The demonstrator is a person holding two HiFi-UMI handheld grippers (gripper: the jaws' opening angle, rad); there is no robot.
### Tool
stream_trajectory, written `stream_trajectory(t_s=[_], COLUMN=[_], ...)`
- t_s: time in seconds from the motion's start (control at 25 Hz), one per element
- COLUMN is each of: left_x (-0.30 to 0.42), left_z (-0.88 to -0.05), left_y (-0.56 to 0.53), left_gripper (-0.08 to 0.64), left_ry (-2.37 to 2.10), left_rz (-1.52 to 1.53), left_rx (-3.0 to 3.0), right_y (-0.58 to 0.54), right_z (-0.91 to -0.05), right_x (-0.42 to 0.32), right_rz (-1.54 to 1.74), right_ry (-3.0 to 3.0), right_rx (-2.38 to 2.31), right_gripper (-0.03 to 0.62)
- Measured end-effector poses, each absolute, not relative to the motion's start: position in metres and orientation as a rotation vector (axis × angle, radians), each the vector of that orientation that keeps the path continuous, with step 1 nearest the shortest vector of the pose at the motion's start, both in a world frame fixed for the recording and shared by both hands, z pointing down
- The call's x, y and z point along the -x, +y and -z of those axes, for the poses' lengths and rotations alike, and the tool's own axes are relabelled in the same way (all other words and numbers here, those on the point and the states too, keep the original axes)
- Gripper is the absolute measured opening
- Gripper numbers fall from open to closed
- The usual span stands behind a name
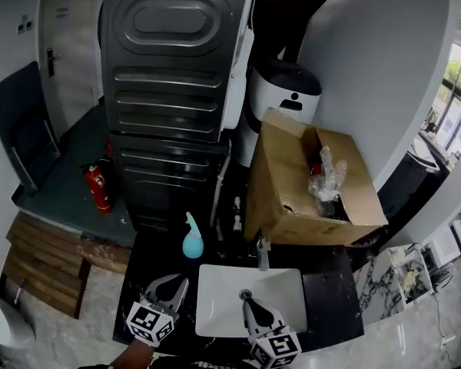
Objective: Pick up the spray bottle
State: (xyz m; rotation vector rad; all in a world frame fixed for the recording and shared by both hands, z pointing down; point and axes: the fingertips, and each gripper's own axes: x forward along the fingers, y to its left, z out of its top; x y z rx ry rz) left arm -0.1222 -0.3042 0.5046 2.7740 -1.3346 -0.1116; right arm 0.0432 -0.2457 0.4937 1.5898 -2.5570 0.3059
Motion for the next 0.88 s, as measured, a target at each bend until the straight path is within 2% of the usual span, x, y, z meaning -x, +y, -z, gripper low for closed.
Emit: stream_trajectory(t_s=[0.16,0.28,0.4,0.52,0.56,0.88], left_x=[0.114,0.106,0.1,0.097,0.096,0.091], left_z=[-0.496,-0.5,-0.513,-0.528,-0.533,-0.585], left_y=[-0.32,-0.335,-0.354,-0.379,-0.388,-0.461], left_gripper=[0.023,0.128,0.189,0.291,0.306,0.318], left_ry=[-1.379,-1.392,-1.407,-1.443,-1.455,-1.509], left_rz=[0.091,0.059,-0.003,-0.043,-0.053,-0.125], left_rx=[-2.815,-2.828,-2.829,-2.806,-2.803,-2.723], right_y=[-0.259,-0.264,-0.264,-0.265,-0.265,-0.269], right_z=[-0.494,-0.496,-0.5,-0.503,-0.504,-0.517], right_x=[-0.053,-0.059,-0.066,-0.071,-0.073,-0.094], right_rz=[-0.304,-0.33,-0.357,-0.357,-0.357,-0.398], right_ry=[-2.58,-2.595,-2.584,-2.563,-2.554,-2.491], right_rx=[-1.595,-1.597,-1.6,-1.599,-1.599,-1.64], right_gripper=[0.037,0.037,0.037,0.037,0.037,0.037])
